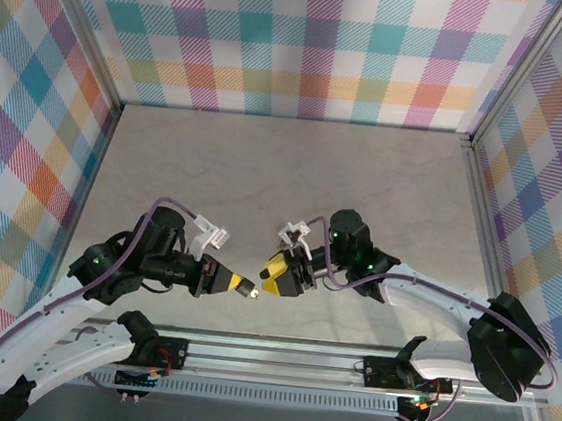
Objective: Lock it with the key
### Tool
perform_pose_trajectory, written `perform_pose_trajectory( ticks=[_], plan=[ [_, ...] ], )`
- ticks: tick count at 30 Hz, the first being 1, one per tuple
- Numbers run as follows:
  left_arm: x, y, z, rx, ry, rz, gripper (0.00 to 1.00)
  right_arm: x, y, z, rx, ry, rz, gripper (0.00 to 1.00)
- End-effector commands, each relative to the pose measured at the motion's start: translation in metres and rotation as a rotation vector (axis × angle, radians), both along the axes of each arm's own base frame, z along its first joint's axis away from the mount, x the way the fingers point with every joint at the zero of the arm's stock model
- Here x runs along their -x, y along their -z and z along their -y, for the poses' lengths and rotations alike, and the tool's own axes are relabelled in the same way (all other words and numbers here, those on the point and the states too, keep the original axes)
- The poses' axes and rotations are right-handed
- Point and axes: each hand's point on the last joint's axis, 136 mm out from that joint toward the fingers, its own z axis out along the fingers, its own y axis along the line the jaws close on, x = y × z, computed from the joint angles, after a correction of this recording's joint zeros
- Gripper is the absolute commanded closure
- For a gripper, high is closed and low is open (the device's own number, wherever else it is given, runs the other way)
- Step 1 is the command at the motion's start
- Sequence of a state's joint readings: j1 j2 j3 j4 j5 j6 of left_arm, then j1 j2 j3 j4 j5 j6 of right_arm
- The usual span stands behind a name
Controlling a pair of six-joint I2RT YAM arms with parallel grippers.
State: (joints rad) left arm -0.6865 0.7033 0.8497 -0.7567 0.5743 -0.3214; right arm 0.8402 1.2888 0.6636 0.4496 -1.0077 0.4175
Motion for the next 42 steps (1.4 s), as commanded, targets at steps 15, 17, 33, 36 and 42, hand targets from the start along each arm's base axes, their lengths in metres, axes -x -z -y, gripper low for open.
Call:
perform_pose_trajectory(
  ticks=[15,17,33,36,42],
  plan=[
    [-0.004,-0.019,0.000,0.086,-0.015,0.033,1.00,0.013,0.011,-0.014,-0.040,-0.047,-0.019,0.57],
    [-0.004,-0.018,0.000,0.087,-0.013,0.030,1.00,0.013,0.011,-0.016,-0.043,-0.049,-0.016,0.59],
    [-0.002,-0.013,0.002,0.084,0.005,0.008,1.00,0.010,-0.001,-0.023,-0.068,-0.038,0.025,0.72],
    [-0.003,-0.014,0.003,0.085,0.005,0.008,1.00,0.011,-0.002,-0.022,-0.067,-0.039,0.032,0.77],
    [-0.003,-0.014,0.001,0.081,-0.001,0.016,1.00,0.014,0.003,-0.021,-0.059,-0.059,0.011,0.77]
  ],
)
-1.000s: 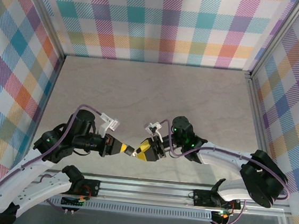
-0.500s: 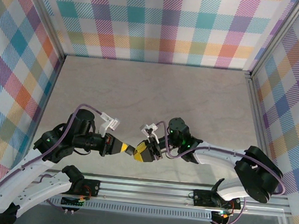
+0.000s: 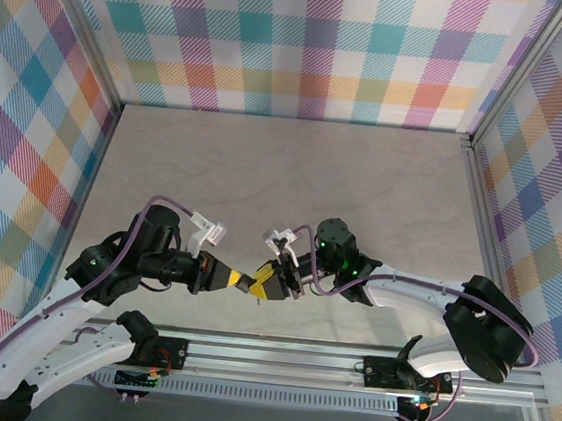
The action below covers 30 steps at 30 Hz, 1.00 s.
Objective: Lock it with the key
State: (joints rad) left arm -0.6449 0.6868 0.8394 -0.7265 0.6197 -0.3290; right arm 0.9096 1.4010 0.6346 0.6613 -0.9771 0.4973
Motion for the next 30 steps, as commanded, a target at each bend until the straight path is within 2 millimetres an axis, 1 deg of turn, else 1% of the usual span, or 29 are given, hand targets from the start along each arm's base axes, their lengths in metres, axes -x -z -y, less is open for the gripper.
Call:
perform_pose_trajectory(
  ticks=[1,3,7,9,15,18,21,27,30],
  plan=[
    [0.000,-0.007,0.002,0.034,0.006,0.014,1.00,0.006,-0.012,0.001,-0.044,-0.034,0.029,0.75],
    [0.000,-0.008,0.001,0.034,0.003,0.017,1.00,0.007,-0.010,0.002,-0.044,-0.040,0.020,0.70],
    [0.000,-0.008,0.001,0.031,0.000,0.018,1.00,0.009,-0.008,0.004,-0.043,-0.044,0.013,0.68],
    [0.000,-0.008,0.000,0.031,-0.002,0.022,1.00,0.010,-0.008,0.004,-0.044,-0.044,0.014,0.69],
    [-0.002,-0.009,-0.003,0.024,-0.022,0.036,1.00,0.013,-0.003,0.005,-0.043,-0.051,0.006,0.80],
    [-0.002,-0.009,-0.003,0.025,-0.021,0.039,1.00,0.013,-0.003,0.004,-0.044,-0.055,0.002,0.81],
    [-0.002,-0.009,-0.003,0.024,-0.023,0.036,1.00,0.014,-0.005,0.004,-0.049,-0.059,0.006,0.86],
    [-0.004,-0.011,-0.006,0.023,-0.041,0.051,1.00,0.014,-0.003,0.004,-0.048,-0.057,0.008,1.00],
    [-0.005,-0.012,-0.008,0.021,-0.057,0.058,1.00,0.013,-0.001,0.003,-0.043,-0.053,0.005,1.00]
  ],
)
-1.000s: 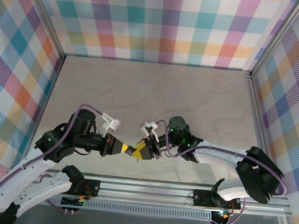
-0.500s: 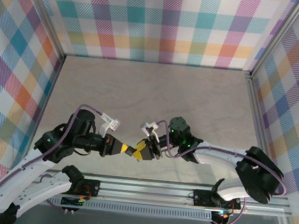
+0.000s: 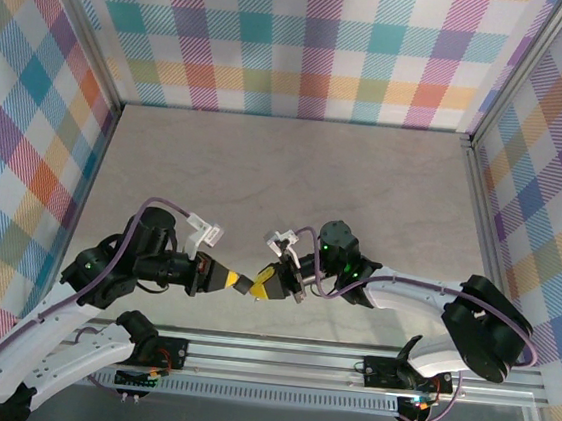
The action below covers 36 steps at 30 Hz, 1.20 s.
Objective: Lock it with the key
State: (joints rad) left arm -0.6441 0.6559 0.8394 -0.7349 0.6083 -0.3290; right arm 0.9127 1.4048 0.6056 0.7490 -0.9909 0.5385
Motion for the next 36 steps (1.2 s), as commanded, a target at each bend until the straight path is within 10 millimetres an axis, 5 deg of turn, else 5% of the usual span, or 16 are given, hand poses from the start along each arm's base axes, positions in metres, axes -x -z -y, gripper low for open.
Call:
perform_pose_trajectory(
  ticks=[1,19,27,36],
  plan=[
    [-0.008,-0.007,-0.005,0.012,-0.053,0.037,1.00,0.009,0.002,0.001,-0.015,-0.042,0.010,1.00],
    [-0.035,-0.007,-0.028,-0.034,-0.219,0.063,1.00,0.012,0.026,0.011,0.055,0.014,-0.013,1.00],
    [-0.074,0.036,-0.050,-0.279,-0.388,-0.035,1.00,0.009,0.009,0.031,0.092,0.116,0.081,1.00],
    [-0.120,0.078,-0.051,-0.474,-0.449,-0.152,1.00,0.009,-0.019,0.047,0.096,0.182,0.148,1.00]
  ],
)
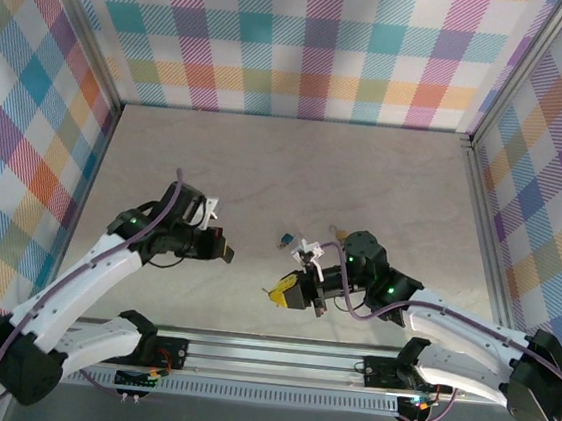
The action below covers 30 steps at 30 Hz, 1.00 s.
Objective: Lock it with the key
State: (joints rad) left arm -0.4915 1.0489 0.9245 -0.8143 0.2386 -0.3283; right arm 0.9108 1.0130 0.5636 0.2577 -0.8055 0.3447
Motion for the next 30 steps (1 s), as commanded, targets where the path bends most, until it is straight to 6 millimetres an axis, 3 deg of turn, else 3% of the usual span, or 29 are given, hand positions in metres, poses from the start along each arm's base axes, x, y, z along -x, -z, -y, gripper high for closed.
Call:
perform_pose_trajectory(
  ticks=[1,10,23,30],
  plan=[
    [-0.023,-0.003,-0.005,-0.065,-0.037,0.011,1.00,-0.003,-0.005,0.004,0.024,0.023,0.027,1.00],
    [-0.061,0.030,0.006,-0.179,0.065,-0.098,1.00,0.002,-0.022,0.011,-0.009,0.029,0.059,1.00],
    [-0.070,0.086,0.018,-0.155,0.181,-0.315,1.00,0.007,-0.030,0.013,-0.033,0.009,0.070,1.00],
    [-0.078,0.105,0.006,-0.143,0.159,-0.377,1.00,0.008,-0.027,0.015,-0.033,0.010,0.065,1.00]
  ],
)
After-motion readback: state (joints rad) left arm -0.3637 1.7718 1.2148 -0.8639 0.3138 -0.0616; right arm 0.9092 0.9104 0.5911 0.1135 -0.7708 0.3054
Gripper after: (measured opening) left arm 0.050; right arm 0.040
